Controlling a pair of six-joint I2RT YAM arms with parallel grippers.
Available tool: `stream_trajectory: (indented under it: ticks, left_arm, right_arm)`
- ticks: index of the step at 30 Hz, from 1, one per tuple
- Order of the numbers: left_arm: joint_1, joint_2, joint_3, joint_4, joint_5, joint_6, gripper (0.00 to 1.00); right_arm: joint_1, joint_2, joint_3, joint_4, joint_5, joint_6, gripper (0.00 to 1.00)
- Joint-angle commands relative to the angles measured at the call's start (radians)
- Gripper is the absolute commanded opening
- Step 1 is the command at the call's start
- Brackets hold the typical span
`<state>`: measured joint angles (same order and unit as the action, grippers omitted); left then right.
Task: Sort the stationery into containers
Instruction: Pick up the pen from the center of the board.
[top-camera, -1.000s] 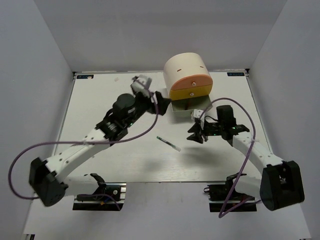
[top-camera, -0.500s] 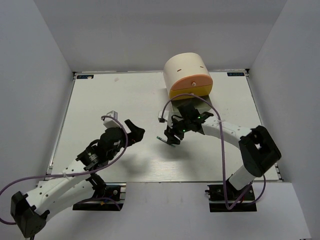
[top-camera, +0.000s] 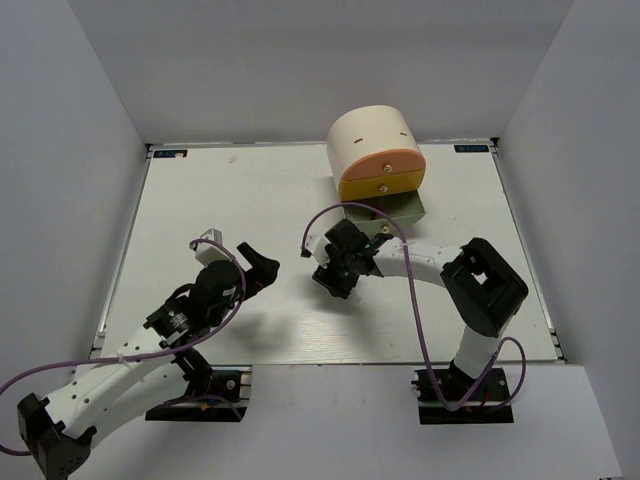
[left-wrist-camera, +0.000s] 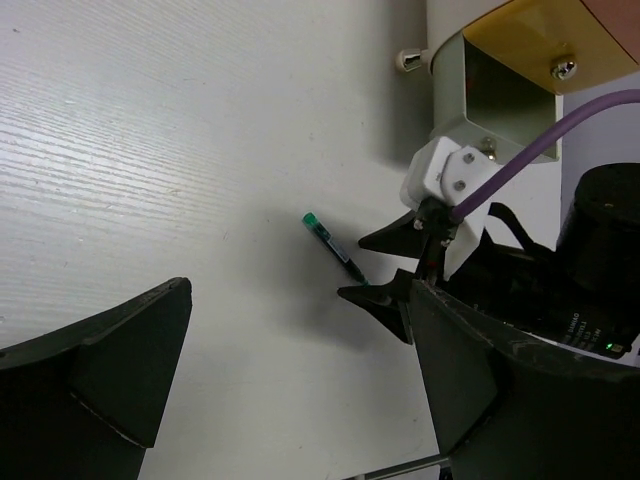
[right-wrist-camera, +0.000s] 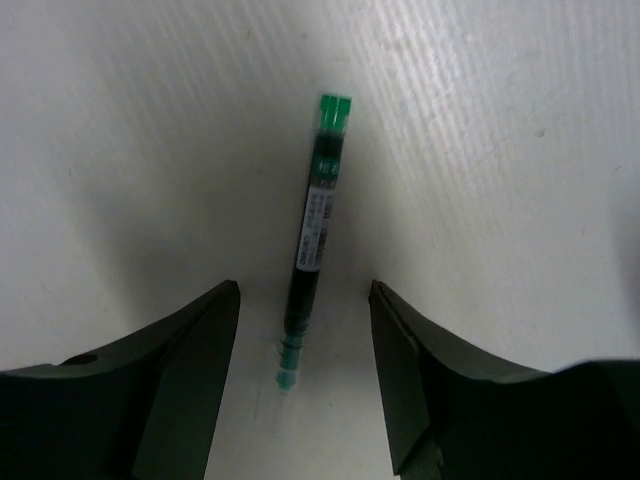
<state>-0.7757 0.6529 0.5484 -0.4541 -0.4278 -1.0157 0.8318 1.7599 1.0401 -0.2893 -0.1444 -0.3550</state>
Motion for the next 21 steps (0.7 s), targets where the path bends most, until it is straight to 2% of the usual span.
stream_trajectory:
  ticks: [1,4,7,9,11,13,14,21]
  left_arm:
    - [-0.002,0.001,0.001,-0.015,-0.025,-0.011,1.0]
    - [-0.002,0.001,0.001,-0.015,-0.025,-0.001,1.0]
    - [-0.002,0.01,0.001,-0.015,-0.025,-0.001,1.0]
    - [-0.002,0.01,0.001,-0.015,-0.025,-0.001,1.0]
    - [-0.002,0.01,0.001,-0.015,-0.025,-0.001,1.0]
    - [-0.002,0.01,0.001,-0.006,-0.025,-0.001,1.0]
    - [-0.002,0.01,0.001,-0.006,-0.025,-0.001,1.0]
    - [-0.002,0.037,0.001,0.026,-0.003,0.017,1.0]
  right_arm:
    - [0.016,0.024,0.037,0.009,0.14,0.051,0.6]
    - [0.02,0.036,0.034,0.003,0.18,0.053,0.57]
    - [0.021,0.043,0.025,-0.008,0.161,0.048,0.45]
    - [0.021,0.046,0.023,-0.028,0.158,0.042,0.28]
    - [0.02,0.043,0.018,-0.053,0.076,0.028,0.11]
    - [0.02,0.02,0.003,-0.057,0.019,0.016,0.03]
    - [0.015,0.009,-0.002,-0.06,0.008,0.01,0.0]
    - [-0.019,-0.177,0.05,-0.056,-0.031,-0.068,0.0]
